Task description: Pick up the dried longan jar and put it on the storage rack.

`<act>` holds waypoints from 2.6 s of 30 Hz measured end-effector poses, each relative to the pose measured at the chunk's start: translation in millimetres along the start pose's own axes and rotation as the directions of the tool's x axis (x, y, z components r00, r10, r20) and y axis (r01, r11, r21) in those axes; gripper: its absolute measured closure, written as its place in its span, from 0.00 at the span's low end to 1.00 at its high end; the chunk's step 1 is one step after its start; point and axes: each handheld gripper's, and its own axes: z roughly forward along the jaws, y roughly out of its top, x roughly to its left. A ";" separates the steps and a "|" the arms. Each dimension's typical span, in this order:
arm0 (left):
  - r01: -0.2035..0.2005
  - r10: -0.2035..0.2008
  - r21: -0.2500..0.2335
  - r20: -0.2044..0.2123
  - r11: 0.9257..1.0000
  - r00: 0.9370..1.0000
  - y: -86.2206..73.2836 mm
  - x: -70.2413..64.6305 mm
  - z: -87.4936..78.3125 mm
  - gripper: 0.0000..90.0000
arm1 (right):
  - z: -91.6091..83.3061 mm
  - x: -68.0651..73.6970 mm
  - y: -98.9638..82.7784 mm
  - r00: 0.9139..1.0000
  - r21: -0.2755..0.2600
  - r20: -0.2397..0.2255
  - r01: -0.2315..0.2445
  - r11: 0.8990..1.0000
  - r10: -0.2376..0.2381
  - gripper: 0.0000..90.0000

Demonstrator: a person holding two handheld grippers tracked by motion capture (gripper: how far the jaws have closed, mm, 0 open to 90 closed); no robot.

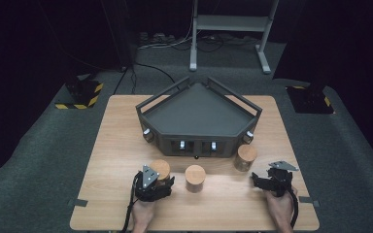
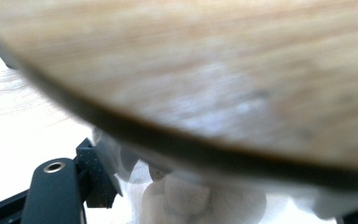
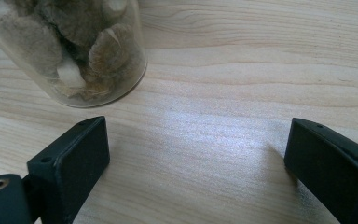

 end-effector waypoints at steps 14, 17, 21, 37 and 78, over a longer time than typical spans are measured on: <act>-0.003 0.003 0.014 0.038 1.000 0.999 14.8 -1.9 -9.7 0.29 | 0.0 0.0 0.0 1.000 0.000 0.000 0.000 1.000 0.000 0.06; 0.010 -0.012 0.023 0.060 1.000 0.998 23.6 -5.3 -10.9 0.29 | 0.0 0.0 0.0 1.000 0.000 0.000 0.000 1.000 0.000 0.06; 0.016 -0.018 0.029 0.076 0.999 0.997 29.0 -8.0 -10.4 0.29 | 0.0 0.0 0.0 1.000 0.000 0.000 0.000 1.000 0.000 0.06; 0.020 -0.033 0.086 0.154 0.996 0.988 69.7 -17.8 -5.4 0.29 | 0.0 0.0 0.0 1.000 0.000 0.000 0.000 1.000 0.000 0.06; 0.024 -0.032 0.050 0.176 0.998 0.984 187.8 -48.0 38.3 0.29 | 0.0 0.0 0.0 1.000 0.000 0.000 -0.001 1.000 0.001 0.07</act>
